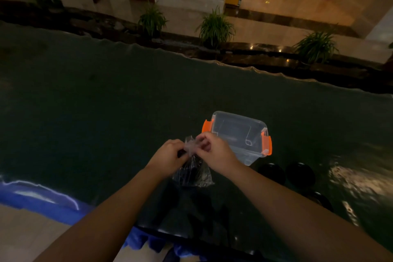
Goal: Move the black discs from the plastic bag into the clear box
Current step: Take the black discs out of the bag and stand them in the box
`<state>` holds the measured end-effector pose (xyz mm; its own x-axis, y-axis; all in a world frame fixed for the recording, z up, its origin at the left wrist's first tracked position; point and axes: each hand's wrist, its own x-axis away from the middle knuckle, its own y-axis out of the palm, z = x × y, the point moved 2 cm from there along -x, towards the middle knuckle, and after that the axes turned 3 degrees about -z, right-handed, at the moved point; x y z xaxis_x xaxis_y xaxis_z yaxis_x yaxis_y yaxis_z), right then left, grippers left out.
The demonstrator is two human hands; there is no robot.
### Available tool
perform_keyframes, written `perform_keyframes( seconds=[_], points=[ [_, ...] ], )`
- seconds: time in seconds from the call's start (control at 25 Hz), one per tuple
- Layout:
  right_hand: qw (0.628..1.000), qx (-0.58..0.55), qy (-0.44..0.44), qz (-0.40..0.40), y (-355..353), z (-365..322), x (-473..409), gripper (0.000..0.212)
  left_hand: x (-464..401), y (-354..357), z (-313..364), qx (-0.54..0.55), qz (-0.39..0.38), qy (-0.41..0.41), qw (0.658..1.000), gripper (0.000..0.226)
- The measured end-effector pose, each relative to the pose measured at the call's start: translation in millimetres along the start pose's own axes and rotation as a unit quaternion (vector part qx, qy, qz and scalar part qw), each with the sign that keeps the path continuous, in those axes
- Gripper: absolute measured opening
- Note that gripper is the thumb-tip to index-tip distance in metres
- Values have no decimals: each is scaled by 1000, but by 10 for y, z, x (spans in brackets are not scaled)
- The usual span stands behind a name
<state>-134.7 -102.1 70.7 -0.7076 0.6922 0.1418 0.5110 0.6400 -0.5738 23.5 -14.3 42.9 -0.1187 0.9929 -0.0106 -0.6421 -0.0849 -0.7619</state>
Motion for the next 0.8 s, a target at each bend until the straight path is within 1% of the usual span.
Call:
perform_keyframes(
  seconds=[0.12,0.2,0.28,0.36,0.44,0.56,0.6,0.68,0.8],
  points=[
    [999,19,12,-43,60,101,-4,33,-14,28,-31,7,15,-19,1000,10],
    [997,64,-7,-46,92,126,-13,27,-30,31,-41,19,26,-31,999,10],
    [995,90,-15,-41,128,120,-34,22,-42,34,-57,26,32,-39,998,17],
    [996,80,-7,-45,167,118,-47,19,-40,30,-99,29,29,-44,998,21],
    [997,62,-10,-50,184,135,-44,19,-24,5,-144,35,18,-47,998,20],
    [998,44,-10,-41,150,175,-32,5,24,-43,-206,51,17,-53,997,24],
    [999,39,-7,-37,127,190,-23,6,49,-59,-220,58,23,-60,996,26],
    [999,32,-7,-34,68,201,8,10,96,-105,-228,78,38,-64,994,22],
    [999,29,-23,-30,-23,215,66,10,140,-186,-204,97,56,-44,993,7]
  ],
)
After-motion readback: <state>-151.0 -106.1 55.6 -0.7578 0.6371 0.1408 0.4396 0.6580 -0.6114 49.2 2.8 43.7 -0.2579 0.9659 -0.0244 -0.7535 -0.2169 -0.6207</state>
